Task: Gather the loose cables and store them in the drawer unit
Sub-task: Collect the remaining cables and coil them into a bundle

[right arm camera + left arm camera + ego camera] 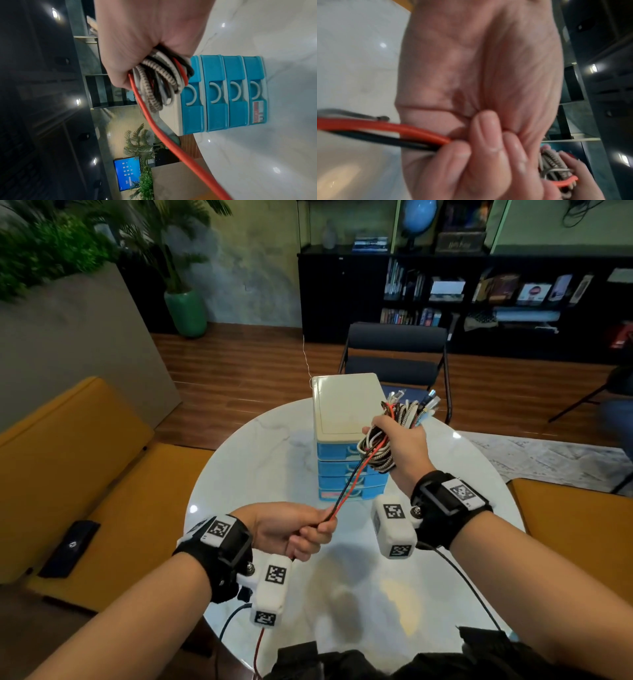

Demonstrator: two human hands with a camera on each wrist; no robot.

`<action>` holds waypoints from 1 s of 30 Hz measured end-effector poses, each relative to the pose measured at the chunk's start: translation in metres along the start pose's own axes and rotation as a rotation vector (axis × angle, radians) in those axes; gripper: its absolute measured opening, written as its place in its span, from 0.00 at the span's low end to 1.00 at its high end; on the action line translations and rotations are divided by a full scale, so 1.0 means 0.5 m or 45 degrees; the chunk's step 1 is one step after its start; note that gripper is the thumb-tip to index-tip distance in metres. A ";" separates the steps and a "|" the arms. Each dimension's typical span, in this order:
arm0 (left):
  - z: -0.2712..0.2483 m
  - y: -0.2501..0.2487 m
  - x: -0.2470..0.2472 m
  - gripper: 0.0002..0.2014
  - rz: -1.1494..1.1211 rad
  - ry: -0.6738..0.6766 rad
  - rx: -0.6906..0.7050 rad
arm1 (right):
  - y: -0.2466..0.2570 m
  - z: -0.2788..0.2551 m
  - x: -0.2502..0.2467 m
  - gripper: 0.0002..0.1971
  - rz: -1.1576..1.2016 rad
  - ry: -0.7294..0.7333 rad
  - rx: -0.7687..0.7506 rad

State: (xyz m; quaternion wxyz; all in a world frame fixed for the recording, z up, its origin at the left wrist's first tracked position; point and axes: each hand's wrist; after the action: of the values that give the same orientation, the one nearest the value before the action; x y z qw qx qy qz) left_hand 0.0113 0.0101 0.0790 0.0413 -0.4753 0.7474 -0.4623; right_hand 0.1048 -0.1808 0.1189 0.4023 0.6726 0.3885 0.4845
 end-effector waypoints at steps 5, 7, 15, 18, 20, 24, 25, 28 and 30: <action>0.015 -0.020 -0.002 0.19 0.540 -0.518 0.084 | 0.008 -0.008 -0.007 0.12 -0.160 0.255 0.165; 0.014 -0.035 -0.013 0.18 0.806 -0.828 0.188 | 0.016 -0.010 -0.014 0.13 -0.316 0.365 0.192; 0.009 -0.083 -0.011 0.12 1.207 -1.159 0.431 | 0.013 -0.022 -0.012 0.09 -0.524 0.545 0.208; 0.013 -0.082 -0.018 0.12 1.136 -1.188 0.512 | 0.006 -0.025 -0.007 0.08 -0.583 0.573 0.174; 0.015 -0.083 -0.017 0.12 1.110 -1.234 0.564 | -0.001 -0.029 -0.005 0.08 -0.618 0.601 0.153; 0.015 -0.087 -0.007 0.11 1.111 -1.321 0.668 | -0.015 -0.037 0.000 0.14 -0.635 0.631 0.168; 0.015 -0.086 -0.002 0.11 1.131 -1.350 0.687 | -0.015 -0.040 0.000 0.14 -0.620 0.645 0.188; 0.018 -0.080 0.010 0.12 1.184 -1.429 0.773 | -0.011 -0.047 -0.001 0.13 -0.569 0.713 0.271; 0.020 -0.076 0.019 0.10 1.171 -1.480 0.868 | -0.013 -0.049 -0.003 0.18 -0.510 0.779 0.349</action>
State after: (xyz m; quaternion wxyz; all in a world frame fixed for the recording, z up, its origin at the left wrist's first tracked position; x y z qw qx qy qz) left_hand 0.0369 -0.0082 0.1046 0.7504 -0.2461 0.5453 -0.2809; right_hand 0.0801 -0.1756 0.1175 0.2611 0.4554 0.6753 0.5182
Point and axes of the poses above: each hand's wrist, its own z-axis towards the middle knuckle, its own x-axis out of the palm, y = z × x, and after that the axes turned 6 degrees about -y, right-handed
